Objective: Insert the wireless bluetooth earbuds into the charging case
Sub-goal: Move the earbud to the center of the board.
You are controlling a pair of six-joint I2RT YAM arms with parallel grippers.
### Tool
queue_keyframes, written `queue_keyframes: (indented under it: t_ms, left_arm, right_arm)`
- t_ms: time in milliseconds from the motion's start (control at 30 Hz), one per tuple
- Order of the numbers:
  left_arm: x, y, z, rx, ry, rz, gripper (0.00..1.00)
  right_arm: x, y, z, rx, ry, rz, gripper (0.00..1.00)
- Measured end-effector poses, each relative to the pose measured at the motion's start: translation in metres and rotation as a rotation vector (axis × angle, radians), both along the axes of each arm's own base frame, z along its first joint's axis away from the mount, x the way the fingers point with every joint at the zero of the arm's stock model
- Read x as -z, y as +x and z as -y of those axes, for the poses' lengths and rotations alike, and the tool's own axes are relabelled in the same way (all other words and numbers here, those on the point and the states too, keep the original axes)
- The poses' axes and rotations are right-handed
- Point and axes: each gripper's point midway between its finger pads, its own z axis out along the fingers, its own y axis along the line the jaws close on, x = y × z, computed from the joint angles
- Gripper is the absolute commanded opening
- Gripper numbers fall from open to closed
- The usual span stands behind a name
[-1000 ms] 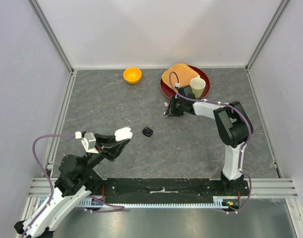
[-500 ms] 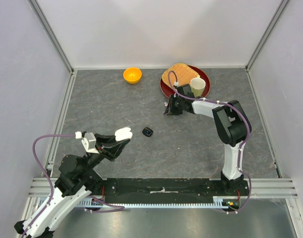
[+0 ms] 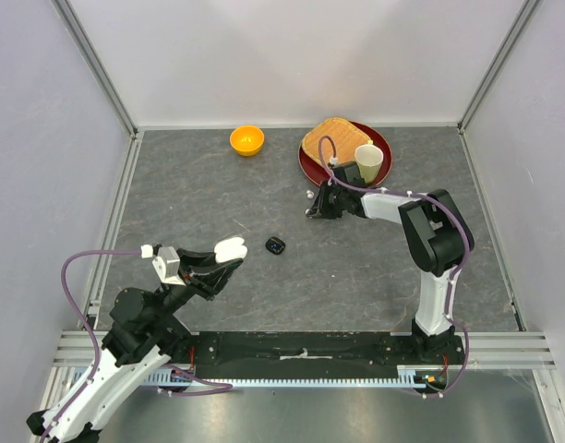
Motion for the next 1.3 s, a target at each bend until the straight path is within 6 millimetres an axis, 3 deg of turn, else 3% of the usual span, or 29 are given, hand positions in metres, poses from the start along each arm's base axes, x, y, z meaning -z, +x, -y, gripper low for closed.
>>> queue_keyframes:
  t_ms: [100, 467, 767, 1000, 1167, 1300]
  left_arm:
    - [0.000, 0.000, 0.000, 0.000, 0.000, 0.000, 0.02]
    - [-0.002, 0.001, -0.001, -0.005, -0.007, 0.005, 0.02]
    - [0.001, 0.002, 0.000, -0.007, -0.011, 0.007, 0.02]
    - [0.003, 0.003, 0.002, -0.003, -0.018, -0.002, 0.02]
    - [0.004, 0.003, 0.002, -0.002, -0.020, -0.005, 0.02]
    - [0.005, 0.004, 0.002, -0.003, -0.019, -0.007, 0.02]
  right_arm:
    - [-0.001, -0.011, 0.003, 0.024, 0.028, -0.013, 0.18]
    - [-0.020, -0.083, 0.023, 0.138, 0.180, -0.063, 0.20]
    - [-0.003, -0.140, 0.035, 0.200, 0.190, -0.136, 0.29]
    - [-0.003, -0.145, 0.037, 0.228, 0.182, -0.133, 0.51]
    - [-0.006, -0.149, 0.039, 0.227, 0.153, -0.122, 0.54]
    - [-0.007, -0.153, 0.053, 0.229, 0.079, -0.089, 0.53]
